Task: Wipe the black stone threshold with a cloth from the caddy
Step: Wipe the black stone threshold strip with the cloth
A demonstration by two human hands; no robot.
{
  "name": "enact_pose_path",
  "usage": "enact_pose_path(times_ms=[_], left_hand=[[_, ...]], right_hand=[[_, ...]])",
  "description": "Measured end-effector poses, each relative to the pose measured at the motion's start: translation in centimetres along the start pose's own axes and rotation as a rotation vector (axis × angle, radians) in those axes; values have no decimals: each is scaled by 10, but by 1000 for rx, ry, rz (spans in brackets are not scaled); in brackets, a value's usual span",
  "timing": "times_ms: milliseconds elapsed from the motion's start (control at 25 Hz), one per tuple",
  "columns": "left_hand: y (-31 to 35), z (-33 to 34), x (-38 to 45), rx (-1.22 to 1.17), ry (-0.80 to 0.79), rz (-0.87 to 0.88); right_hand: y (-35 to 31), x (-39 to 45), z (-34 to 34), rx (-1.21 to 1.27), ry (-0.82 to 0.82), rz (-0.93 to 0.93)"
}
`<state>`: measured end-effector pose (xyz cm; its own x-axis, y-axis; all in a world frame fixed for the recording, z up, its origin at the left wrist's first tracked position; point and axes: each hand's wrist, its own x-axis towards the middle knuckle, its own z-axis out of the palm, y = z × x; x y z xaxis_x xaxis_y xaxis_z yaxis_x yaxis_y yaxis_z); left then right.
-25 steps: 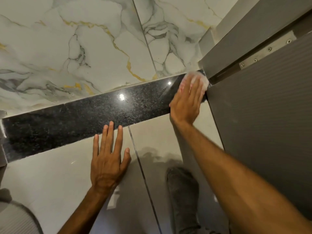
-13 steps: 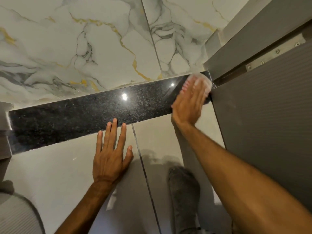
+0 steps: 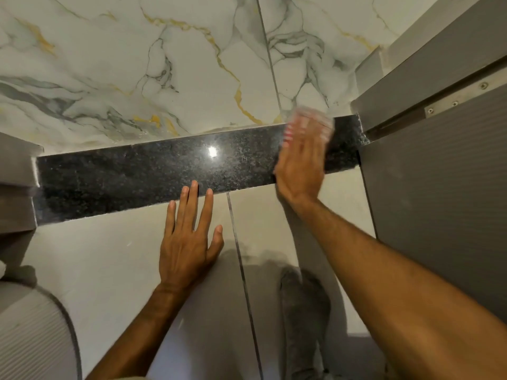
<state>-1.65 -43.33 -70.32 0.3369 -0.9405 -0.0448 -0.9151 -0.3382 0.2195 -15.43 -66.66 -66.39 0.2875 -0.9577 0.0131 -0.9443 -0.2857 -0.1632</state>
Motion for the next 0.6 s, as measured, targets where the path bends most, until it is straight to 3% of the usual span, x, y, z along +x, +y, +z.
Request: enact_pose_path(times_ms=[80,120,160,240,320,400,440,520,600], left_hand=[[0,-1,-2,2,5,-28],[2,-3,-3,-1,0,-33],[3,-6,-3,-7,-8,-39],[4,-9,-2,-16,-32,-37],[5,-8,-2,-8,-22,-36],[3,-5,-1,3,-12,-56],[2,-4,-2,1,-2,-61],[3,-4,-5,-4,8,-88],[5,-9,-7,-10,4,-99]], right_hand=[[0,-36,8,-15,-36,-420],[9,-70,3,3,-111,-504],[24,-98,-5,31,-162,-471],[36,-115,-8,35,-126,-230],[7,-75,-1,72,-27,48],[-41,-25,10,60,36,61],[-57,-18,15,39,27,-66],[-58,-47,28,10,-44,-491],[-21,-90,15,26,-160,-666]])
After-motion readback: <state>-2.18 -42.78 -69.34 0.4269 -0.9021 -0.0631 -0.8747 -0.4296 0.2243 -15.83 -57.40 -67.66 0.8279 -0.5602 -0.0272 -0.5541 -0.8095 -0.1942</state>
